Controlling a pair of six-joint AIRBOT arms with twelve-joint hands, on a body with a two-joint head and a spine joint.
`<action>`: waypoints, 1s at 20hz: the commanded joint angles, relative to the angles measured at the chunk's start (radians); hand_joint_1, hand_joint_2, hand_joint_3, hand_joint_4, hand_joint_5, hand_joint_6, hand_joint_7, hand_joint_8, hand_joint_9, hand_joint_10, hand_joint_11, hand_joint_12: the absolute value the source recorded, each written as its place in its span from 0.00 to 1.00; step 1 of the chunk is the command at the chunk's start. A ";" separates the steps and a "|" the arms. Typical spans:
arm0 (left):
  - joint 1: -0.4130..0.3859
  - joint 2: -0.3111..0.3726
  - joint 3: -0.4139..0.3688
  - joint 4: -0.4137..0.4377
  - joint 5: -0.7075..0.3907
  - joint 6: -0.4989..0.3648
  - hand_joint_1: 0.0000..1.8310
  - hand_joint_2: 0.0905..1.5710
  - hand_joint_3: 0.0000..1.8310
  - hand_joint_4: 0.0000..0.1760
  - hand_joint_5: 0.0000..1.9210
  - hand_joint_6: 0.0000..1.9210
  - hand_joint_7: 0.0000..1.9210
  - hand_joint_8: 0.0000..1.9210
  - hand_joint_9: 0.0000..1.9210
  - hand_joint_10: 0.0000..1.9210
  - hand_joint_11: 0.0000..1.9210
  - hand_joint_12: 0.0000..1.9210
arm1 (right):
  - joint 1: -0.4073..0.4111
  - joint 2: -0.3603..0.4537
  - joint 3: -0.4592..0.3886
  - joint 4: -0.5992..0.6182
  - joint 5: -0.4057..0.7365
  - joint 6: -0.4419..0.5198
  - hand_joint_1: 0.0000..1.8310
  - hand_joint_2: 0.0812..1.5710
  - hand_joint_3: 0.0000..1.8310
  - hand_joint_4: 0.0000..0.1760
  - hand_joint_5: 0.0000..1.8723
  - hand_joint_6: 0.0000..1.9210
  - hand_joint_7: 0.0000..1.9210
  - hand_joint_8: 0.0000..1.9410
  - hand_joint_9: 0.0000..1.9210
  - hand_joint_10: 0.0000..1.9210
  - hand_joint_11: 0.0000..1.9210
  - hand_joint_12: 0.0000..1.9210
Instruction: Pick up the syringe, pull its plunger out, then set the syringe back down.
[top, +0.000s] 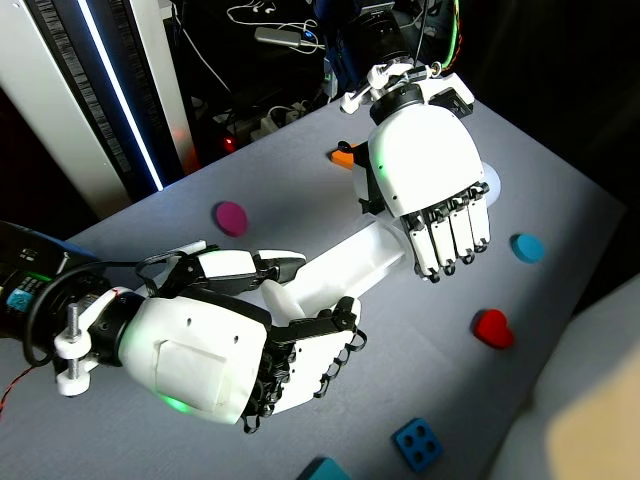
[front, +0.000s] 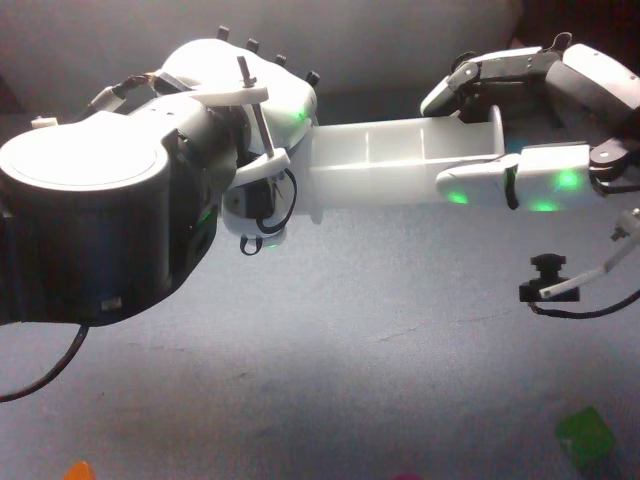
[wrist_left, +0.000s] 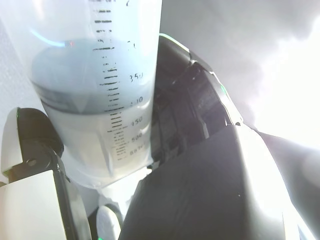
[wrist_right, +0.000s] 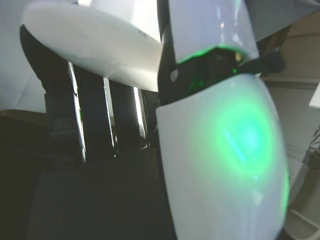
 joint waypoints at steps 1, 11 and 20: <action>0.003 0.015 0.002 0.086 0.086 0.070 0.80 0.78 0.00 0.00 0.35 0.66 0.35 0.80 0.32 0.80 0.32 0.89 | 0.005 0.025 0.017 0.036 0.158 -0.013 0.82 0.67 0.00 0.00 0.49 0.44 0.51 0.46 0.56 0.47 0.50 0.75; 0.003 0.015 0.002 0.081 0.086 0.070 0.73 0.79 0.00 0.00 0.35 0.67 0.36 0.80 0.33 0.83 0.32 0.77 | -0.005 0.041 0.016 0.034 0.161 -0.008 0.81 0.69 0.00 0.00 0.45 0.50 0.49 0.49 0.53 0.50 0.46 0.79; 0.004 0.015 0.001 0.081 0.086 0.070 0.73 0.79 0.00 0.00 0.35 0.67 0.36 0.81 0.33 0.83 0.32 0.76 | -0.007 0.030 0.008 0.025 0.170 -0.011 0.82 0.67 0.00 0.00 0.49 0.45 0.52 0.44 0.55 0.48 0.49 0.76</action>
